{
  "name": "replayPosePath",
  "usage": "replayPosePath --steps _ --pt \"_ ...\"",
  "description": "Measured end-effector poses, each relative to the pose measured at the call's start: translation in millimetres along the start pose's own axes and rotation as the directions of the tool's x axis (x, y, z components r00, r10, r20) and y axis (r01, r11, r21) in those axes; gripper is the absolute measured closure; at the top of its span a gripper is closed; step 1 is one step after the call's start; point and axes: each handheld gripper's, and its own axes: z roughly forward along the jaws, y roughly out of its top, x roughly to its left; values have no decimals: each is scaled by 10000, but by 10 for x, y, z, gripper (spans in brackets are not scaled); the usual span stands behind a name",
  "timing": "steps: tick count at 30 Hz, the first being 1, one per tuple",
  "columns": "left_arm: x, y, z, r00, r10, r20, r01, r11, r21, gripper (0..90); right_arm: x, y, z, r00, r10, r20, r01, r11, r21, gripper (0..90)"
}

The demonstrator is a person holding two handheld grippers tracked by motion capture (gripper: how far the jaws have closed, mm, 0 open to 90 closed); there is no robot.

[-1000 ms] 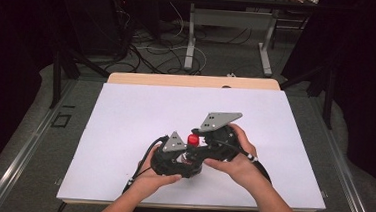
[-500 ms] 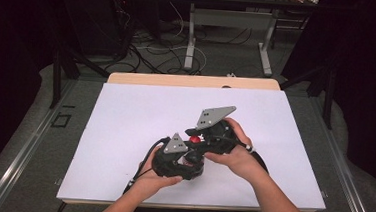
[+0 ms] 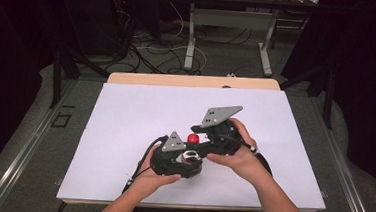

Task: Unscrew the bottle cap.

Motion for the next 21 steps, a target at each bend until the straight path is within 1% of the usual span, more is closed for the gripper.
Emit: replayPosePath --steps 2,3,4,5,7,8,10,11,12,13,14,15,16,17,18,19,20,21 --pt "3 5 -6 10000 25 -64 -25 10000 -4 303 41 -15 8 9997 251 76 -252 9996 119 470" --pt "-2 5 -3 10000 -41 63 41 10000 11 303 61 -21 18 9996 228 169 -231 9996 159 473" --pt "-3 4 -2 10000 -12 34 12 10000 -20 303 69 -21 19 9999 110 94 -112 9996 251 472" --pt "3 6 1 9999 91 -51 -92 9999 -58 303 94 -22 29 9996 122 272 -126 9998 142 472" --pt "-13 2 4 10000 23 -3 -23 10000 10 303 97 -23 50 9996 155 234 -156 9999 61 472" --pt "-15 2 7 10000 58 -56 -58 10000 13 303 90 -22 60 9997 149 211 -152 9998 134 475" --pt "-20 2 11 9999 121 -89 -120 9999 59 303 77 -21 89 9998 56 196 -58 10000 76 478" --pt "-26 1 17 9999 134 -27 -133 9999 59 303 78 -20 101 9998 87 188 -89 9999 126 482" --pt "-28 2 24 9998 179 -14 -179 9998 40 303 79 -20 121 9997 162 191 -163 9998 60 495" --pt "-27 7 16 9997 206 118 -208 9996 176 303 76 -17 127 9997 139 202 -142 9998 169 506" --pt "-29 7 17 9997 250 76 -252 9995 187 303 68 -16 143 9998 105 160 -107 9999 130 522" --pt "-35 6 19 9997 231 126 -233 9995 192 303 60 -11 144 9999 72 128 -74 9997 221 544" --pt "-42 1 29 9997 212 75 -212 9997 77 303 41 -11 157 10000 -23 89 21 9999 128 565" --pt "-43 0 28 9995 289 92 -290 9995 104 303 27 -10 160 10000 0 0 0 9999 125 591" --pt "-44 0 29 9996 264 112 -265 9996 96 303 7 -5 154 9999 -57 -83 59 9998 183 607" --pt "-46 0 30 9997 226 119 -227 9997 61 303 -12 -2 155 9996 31 -287 -26 9999 159 609" --pt "-49 1 31 9997 217 120 -218 9998 44 303 -37 -1 153 9988 -26 -489 34 9999 153 610" --pt "-49 1 32 9997 231 123 -232 9997 63 303 -45 4 151 9985 -26 -543 29 10000 60 612"
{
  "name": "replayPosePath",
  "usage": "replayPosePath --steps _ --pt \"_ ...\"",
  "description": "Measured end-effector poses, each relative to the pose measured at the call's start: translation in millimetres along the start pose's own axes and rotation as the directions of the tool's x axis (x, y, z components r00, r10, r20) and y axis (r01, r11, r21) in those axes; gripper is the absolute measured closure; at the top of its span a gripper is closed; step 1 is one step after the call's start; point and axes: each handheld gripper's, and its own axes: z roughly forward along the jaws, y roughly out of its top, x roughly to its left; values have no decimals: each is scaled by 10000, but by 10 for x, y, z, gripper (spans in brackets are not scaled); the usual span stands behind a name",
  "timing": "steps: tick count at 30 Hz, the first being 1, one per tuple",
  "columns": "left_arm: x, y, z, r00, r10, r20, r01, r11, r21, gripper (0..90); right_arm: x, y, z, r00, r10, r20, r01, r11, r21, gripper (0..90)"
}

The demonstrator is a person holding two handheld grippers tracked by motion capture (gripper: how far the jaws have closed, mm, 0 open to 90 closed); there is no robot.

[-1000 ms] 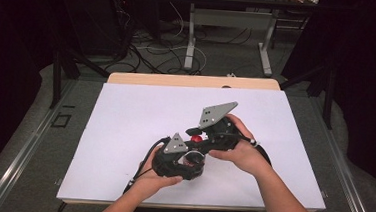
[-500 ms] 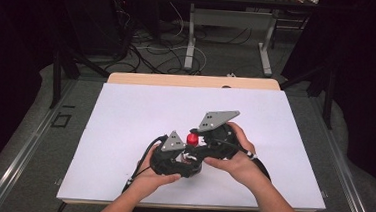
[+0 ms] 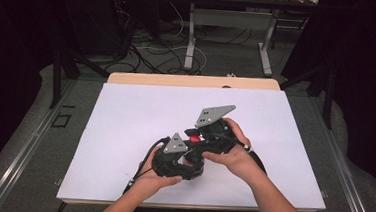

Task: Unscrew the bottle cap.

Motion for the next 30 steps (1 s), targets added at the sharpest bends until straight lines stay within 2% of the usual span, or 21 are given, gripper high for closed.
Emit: replayPosePath --steps 1,3,4,7,10,18,24,26,30 --pt "-3 0 -7 10000 -17 81 16 9999 168 303 -17 5 -11 9999 -105 -137 106 9999 75 613" --pt "-11 -9 14 10000 -22 6 22 10000 30 303 -46 25 -45 9987 -230 -463 229 9997 -18 614" --pt "-11 -8 15 10000 -13 27 13 10000 46 303 -61 33 -62 9984 -297 -472 298 9996 4 614" --pt "-10 -4 8 10000 -19 12 19 10000 83 303 -82 37 -82 9989 -139 -446 134 9998 -132 614" --pt "-5 -3 4 10000 -28 -6 28 10000 63 303 -83 36 -91 9989 -260 -384 262 9996 46 614" --pt "41 -20 2 9998 -131 -121 132 9999 57 303 -92 26 -111 9999 -108 -129 107 9999 -82 614" --pt "62 -26 -2 9997 -200 -130 200 9998 50 303 -111 20 -129 9999 -55 -147 53 9999 -96 613" --pt "79 -25 -3 9997 -95 -218 96 10000 27 303 -115 18 -134 9999 -56 -90 54 9998 -176 613" --pt "96 -37 2 9993 -234 -281 234 9997 -2 303 -124 20 -158 9999 -8 -137 6 9999 -147 613"
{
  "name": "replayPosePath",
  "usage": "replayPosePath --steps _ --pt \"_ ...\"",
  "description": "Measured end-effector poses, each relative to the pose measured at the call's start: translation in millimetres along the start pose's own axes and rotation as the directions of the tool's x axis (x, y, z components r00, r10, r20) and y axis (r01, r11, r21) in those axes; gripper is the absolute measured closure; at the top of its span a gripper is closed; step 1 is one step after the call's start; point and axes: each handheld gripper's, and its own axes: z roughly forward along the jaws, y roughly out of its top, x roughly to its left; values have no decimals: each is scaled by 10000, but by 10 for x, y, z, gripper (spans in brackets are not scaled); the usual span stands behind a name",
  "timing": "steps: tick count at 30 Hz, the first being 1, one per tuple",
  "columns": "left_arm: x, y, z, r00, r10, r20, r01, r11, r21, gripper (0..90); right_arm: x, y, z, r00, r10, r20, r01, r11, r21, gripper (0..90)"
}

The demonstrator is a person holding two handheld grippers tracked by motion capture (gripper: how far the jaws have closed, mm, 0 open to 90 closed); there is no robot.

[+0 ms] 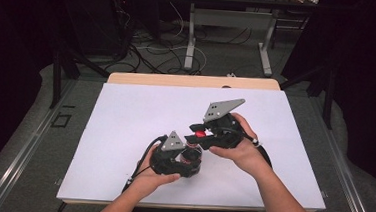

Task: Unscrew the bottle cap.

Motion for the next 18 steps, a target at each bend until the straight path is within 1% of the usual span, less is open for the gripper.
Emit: replayPosePath --steps 1,2,3,5,6,7,8,9,10,12,13,14,15,16,17,18 --pt "7 -5 2 10000 8 17 -8 10000 28 303 2 0 -5 10000 11 52 -11 10000 -43 613" --pt "13 -12 3 10000 -60 19 59 10000 31 303 1 2 -16 9999 -29 101 30 10000 -85 613" --pt "21 -19 -1 9999 -152 61 152 9998 113 303 -1 4 -25 9997 -42 249 44 9999 -98 613" --pt "43 -32 2 9997 -230 3 230 9997 60 302 -17 2 -68 9997 45 250 -43 10000 -81 613" --pt "55 -37 -1 9995 -308 10 308 9995 64 303 -21 -5 -83 9993 121 340 -115 9998 -189 613" --pt "72 -42 -10 9994 -332 -25 333 9994 110 303 -33 -7 -110 9993 110 368 -106 9999 -117 613" --pt "85 -45 -11 9993 -364 -83 364 9993 42 303 -41 -14 -129 9990 124 441 -119 9999 -110 613" --pt "104 -46 -20 9993 -315 -179 317 9995 69 303 -49 -21 -143 9988 146 462 -141 9998 -125 613" --pt "123 -48 -31 9993 -341 -178 343 9994 72 303 -54 -31 -161 9985 202 504 -197 9998 -105 613" --pt "154 -51 -51 9987 -448 -238 448 9990 -5 303 -70 -57 -185 9978 276 596 -266 9995 -175 613" --pt "169 -53 -67 9982 -521 -301 521 9986 3 303 -71 -69 -202 9973 387 627 -379 9992 -137 613" --pt "191 -53 -79 9978 -509 -414 505 9987 -94 303 -85 -85 -220 9975 319 631 -315 9995 -76 613" --pt "215 -50 -105 9977 -565 -369 566 9984 16 303 -90 -105 -227 9970 373 685 -363 9992 -157 613" --pt "233 -54 -115 9971 -584 -489 580 9983 -94 302 -96 -124 -244 9966 409 712 -406 9992 -65 613" --pt "248 -56 -129 9962 -672 -550 664 9976 -171 303 -98 -147 -250 9957 451 804 -443 9990 -112 613" --pt "271 -57 -147 9959 -665 -619 654 9977 -203 302 -99 -169 -262 9948 525 874 -525 9986 -26 614"
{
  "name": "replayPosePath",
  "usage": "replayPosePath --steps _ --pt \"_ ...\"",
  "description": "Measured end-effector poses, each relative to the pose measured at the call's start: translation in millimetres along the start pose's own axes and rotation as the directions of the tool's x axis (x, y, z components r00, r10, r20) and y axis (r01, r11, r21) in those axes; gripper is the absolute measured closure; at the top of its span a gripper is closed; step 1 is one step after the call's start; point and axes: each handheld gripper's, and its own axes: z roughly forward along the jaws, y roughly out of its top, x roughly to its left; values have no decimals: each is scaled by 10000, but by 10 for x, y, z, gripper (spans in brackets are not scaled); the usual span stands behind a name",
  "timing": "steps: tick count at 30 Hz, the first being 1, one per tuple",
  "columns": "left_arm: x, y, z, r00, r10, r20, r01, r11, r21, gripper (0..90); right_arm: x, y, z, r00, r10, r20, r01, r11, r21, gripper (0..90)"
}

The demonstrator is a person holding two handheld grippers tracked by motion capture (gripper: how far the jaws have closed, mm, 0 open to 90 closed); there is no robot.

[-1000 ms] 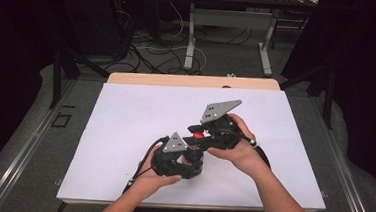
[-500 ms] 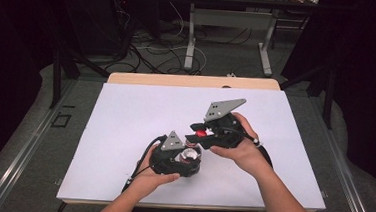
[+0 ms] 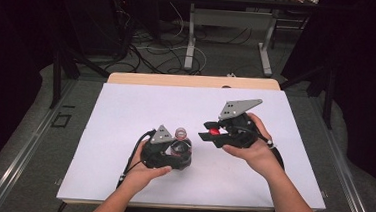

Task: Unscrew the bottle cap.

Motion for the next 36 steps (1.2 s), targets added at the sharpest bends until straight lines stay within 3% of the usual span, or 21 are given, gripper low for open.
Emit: replayPosePath --steps 9,15,21,27,36 --pt "160 2 -126 9982 -434 -415 425 9989 -216 302 -29 -221 -40 9978 547 381 -555 9983 184 613" --pt "246 17 -196 9966 -477 -673 459 9986 -281 302 -13 -368 -38 9930 799 872 -822 9964 224 613" --pt "299 69 -214 9959 -462 -780 448 9988 -190 302 -20 -505 -13 9907 1010 916 -1044 9940 331 613" --pt "361 233 -184 9962 -459 -735 437 9986 -305 302 -49 -655 79 9855 1449 883 -1482 9885 314 613" --pt "412 573 16 9974 -343 -636 323 9990 -320 302 -29 -770 203 9854 1485 835 -1530 9869 506 613"
